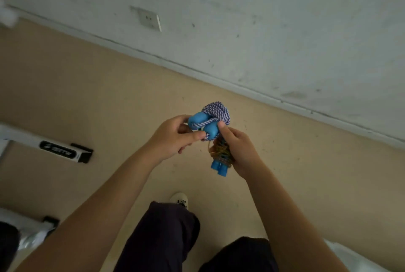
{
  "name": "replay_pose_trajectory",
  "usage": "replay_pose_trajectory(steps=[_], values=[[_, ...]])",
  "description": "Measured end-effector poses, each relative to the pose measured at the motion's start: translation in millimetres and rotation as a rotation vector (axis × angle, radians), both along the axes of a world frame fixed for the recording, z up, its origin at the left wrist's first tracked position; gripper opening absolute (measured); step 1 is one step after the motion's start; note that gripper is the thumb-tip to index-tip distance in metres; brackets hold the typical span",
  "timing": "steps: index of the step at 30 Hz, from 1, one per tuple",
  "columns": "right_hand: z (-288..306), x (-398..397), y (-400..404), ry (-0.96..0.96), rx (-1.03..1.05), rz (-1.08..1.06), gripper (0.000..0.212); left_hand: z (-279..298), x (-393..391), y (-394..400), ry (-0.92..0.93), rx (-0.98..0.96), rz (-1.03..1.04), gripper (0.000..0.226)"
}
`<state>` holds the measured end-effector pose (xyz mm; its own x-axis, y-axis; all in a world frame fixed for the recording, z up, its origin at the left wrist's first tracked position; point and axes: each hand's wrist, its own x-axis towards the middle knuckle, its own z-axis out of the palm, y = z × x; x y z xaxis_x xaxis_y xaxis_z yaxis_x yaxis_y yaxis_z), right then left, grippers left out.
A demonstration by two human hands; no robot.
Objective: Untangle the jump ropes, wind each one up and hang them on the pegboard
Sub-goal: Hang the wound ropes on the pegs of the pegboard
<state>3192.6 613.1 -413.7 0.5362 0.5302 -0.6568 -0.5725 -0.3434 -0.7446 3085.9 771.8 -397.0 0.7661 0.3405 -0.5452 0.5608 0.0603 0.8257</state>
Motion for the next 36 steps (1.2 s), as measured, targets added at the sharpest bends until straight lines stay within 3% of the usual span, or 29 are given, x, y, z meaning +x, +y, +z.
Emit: replay_pose_trajectory(steps=[2,4,8,13,16,22,27,30,33,36], values=[[98.1,-0.1,0.6,-0.107,-0.093,-0.057,0.063,95.9,1.1,4.3,-0.089,0.035,0.038,0.035],[194.1,2.5,0.1,-0.246,-0.123,-0.130,0.049,184.7,2.7,11.7,-0.179,0.077,0.037,0.036],[374.4,1.0,-3.7,-0.522,0.005,-0.036,0.020,339.1,2.4,27.1,-0.283,0.137,-0.118,0.030],[510.3,3.9,-1.1,-0.775,0.071,0.309,0.042,471.7,16.1,33.8,-0.373,0.230,-0.371,0.023],[540.5,14.5,-2.2,-0.855,0.065,0.338,0.044,510.1,32.1,34.0,-0.451,0.252,-0.410,0.019],[538.7,40.8,-4.9,-1.034,0.032,0.163,0.016,529.0,66.2,29.0,-0.524,0.188,-0.360,0.029],[529.2,80.8,-6.8,-0.994,0.056,0.045,0.008,534.9,105.0,37.3,-0.539,0.557,-0.414,0.029],[524.5,109.5,-1.4,-0.951,0.075,0.074,0.009,536.9,136.6,38.1,-0.532,0.672,-0.396,0.026],[522.7,146.8,-1.3,-0.846,0.128,0.007,0.009,538.0,170.2,41.0,-0.516,0.628,-0.284,0.023],[525.5,189.4,-7.6,-0.792,0.134,-0.036,0.008,545.9,200.5,37.3,-0.529,0.432,-0.119,0.016]])
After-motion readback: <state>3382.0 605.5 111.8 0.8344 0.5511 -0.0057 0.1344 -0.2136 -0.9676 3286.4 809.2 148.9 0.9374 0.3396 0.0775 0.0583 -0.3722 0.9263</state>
